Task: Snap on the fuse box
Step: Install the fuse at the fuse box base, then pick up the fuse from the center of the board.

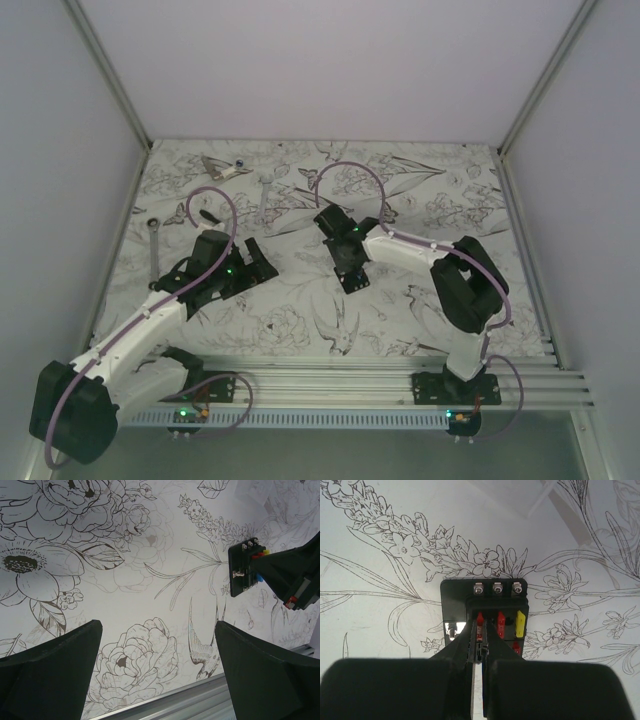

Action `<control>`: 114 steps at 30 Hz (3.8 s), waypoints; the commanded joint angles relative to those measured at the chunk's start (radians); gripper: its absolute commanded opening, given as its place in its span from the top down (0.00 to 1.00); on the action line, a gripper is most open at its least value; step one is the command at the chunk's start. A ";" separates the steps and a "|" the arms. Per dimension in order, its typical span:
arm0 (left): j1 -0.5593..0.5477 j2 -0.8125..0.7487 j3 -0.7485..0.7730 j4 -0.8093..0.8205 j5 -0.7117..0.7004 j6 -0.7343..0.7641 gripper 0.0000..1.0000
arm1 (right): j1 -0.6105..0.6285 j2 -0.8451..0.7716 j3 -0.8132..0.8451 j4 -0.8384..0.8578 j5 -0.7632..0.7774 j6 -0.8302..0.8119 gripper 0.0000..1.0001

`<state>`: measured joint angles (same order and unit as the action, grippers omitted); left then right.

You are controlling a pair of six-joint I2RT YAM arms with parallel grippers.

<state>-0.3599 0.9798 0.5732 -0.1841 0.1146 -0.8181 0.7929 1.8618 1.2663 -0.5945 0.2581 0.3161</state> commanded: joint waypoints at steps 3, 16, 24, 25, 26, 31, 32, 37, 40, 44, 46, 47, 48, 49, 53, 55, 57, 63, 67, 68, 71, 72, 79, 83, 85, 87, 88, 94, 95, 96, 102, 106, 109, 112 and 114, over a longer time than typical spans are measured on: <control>0.005 -0.009 0.006 -0.025 0.015 -0.001 0.00 | -0.059 0.067 -0.076 0.012 -0.095 0.050 1.00; 0.005 0.003 0.003 -0.027 0.011 -0.004 0.00 | -0.060 0.154 -0.093 -0.083 0.031 0.074 1.00; 0.004 0.002 0.007 -0.028 0.014 -0.007 0.00 | -0.013 -0.009 -0.039 -0.113 -0.032 0.065 0.99; 0.004 0.001 0.008 -0.028 0.014 -0.007 0.00 | -0.006 -0.024 -0.034 -0.114 -0.031 0.066 0.96; 0.003 0.000 0.008 -0.028 0.013 -0.007 0.01 | -0.001 -0.037 -0.030 -0.112 -0.031 0.068 0.92; 0.004 0.009 0.018 -0.035 0.006 -0.003 0.00 | 0.012 -0.086 -0.011 -0.088 -0.025 0.060 0.78; 0.003 0.014 0.022 -0.040 0.001 -0.002 0.00 | 0.014 -0.100 -0.010 -0.077 -0.027 0.055 0.75; 0.003 0.049 0.070 -0.083 -0.047 0.027 0.01 | 0.016 -0.189 -0.029 -0.004 -0.054 0.021 0.62; 0.006 0.094 0.125 -0.134 -0.114 0.057 0.03 | 0.011 -0.250 -0.070 0.046 -0.024 0.007 0.51; 0.018 0.194 0.213 -0.195 -0.257 0.124 0.09 | -0.016 -0.349 -0.160 0.123 0.012 0.003 0.41; 0.048 0.253 0.259 -0.204 -0.297 0.160 0.14 | -0.028 -0.393 -0.207 0.160 0.018 -0.002 0.36; 0.072 0.276 0.282 -0.204 -0.300 0.170 0.17 | -0.034 -0.408 -0.227 0.177 0.020 -0.003 0.33; 0.099 0.328 0.302 -0.202 -0.293 0.173 0.20 | -0.039 -0.421 -0.246 0.191 0.022 -0.004 0.29; 0.127 0.361 0.328 -0.202 -0.288 0.178 0.26 | -0.043 -0.432 -0.261 0.202 0.025 -0.006 0.26; 0.197 0.473 0.416 -0.205 -0.314 0.215 0.38 | -0.057 -0.459 -0.305 0.236 0.028 -0.010 0.19; 0.238 0.533 0.455 -0.205 -0.282 0.235 0.43 | -0.062 -0.472 -0.321 0.246 0.030 -0.011 0.16; 0.276 0.587 0.489 -0.204 -0.248 0.257 0.48 | -0.070 -0.484 -0.334 0.253 0.033 -0.014 0.13; 0.366 0.733 0.582 -0.204 -0.145 0.344 0.55 | -0.080 -0.499 -0.349 0.257 0.032 -0.021 0.08; 0.401 0.817 0.629 -0.204 -0.043 0.371 0.57 | -0.083 -0.498 -0.350 0.256 0.035 -0.024 0.05; 0.405 0.840 0.643 -0.204 -0.029 0.377 0.57 | -0.083 -0.498 -0.349 0.256 0.032 -0.024 0.04; 0.412 0.886 0.671 -0.214 -0.014 0.391 0.57 | -0.083 -0.493 -0.348 0.257 0.029 -0.029 0.00; 0.415 0.898 0.680 -0.222 -0.018 0.394 0.57 | -0.083 -0.491 -0.348 0.256 0.029 -0.030 0.00; 0.420 0.950 0.732 -0.287 -0.060 0.422 0.60 | -0.084 -0.473 -0.343 0.256 0.022 -0.031 0.00; 0.416 0.959 0.748 -0.318 -0.095 0.439 0.61 | -0.084 -0.468 -0.341 0.257 0.016 -0.034 0.00; 0.408 0.974 0.769 -0.338 -0.110 0.452 0.61 | -0.084 -0.466 -0.340 0.256 0.014 -0.034 0.00; 0.396 0.992 0.793 -0.368 -0.131 0.466 0.61 | -0.084 -0.466 -0.340 0.257 0.011 -0.035 0.00; 0.390 1.001 0.805 -0.375 -0.138 0.473 0.61 | -0.083 -0.465 -0.340 0.257 0.010 -0.036 0.00; 0.374 1.057 0.866 -0.410 -0.142 0.508 0.61 | -0.083 -0.465 -0.340 0.257 0.006 -0.036 0.00; 0.374 1.064 0.872 -0.414 -0.139 0.510 0.61 | -0.084 -0.464 -0.340 0.257 0.004 -0.036 0.00; 0.374 1.069 0.875 -0.416 -0.132 0.511 0.61 | -0.084 -0.464 -0.340 0.257 0.003 -0.036 0.00; 0.372 1.095 0.891 -0.461 -0.098 0.510 0.73 | -0.084 -0.466 -0.341 0.257 0.002 -0.036 0.00; 0.335 1.059 0.867 -0.481 -0.086 0.514 0.77 | -0.083 -0.469 -0.340 0.256 -0.003 -0.034 0.00; 0.292 1.018 0.838 -0.490 -0.079 0.508 0.77 | -0.084 -0.470 -0.340 0.257 -0.013 -0.035 0.00; 0.244 0.967 0.792 -0.492 -0.069 0.482 0.78 | -0.084 -0.477 -0.340 0.257 -0.025 -0.034 0.00; 0.201 0.924 0.757 -0.492 -0.070 0.452 0.78 | -0.084 -0.487 -0.342 0.257 -0.028 -0.034 0.00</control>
<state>-0.0925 1.9896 1.3937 -0.6041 0.0216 -0.3279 0.7162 1.3949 0.9123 -0.3630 0.2451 0.2916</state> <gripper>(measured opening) 0.241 0.998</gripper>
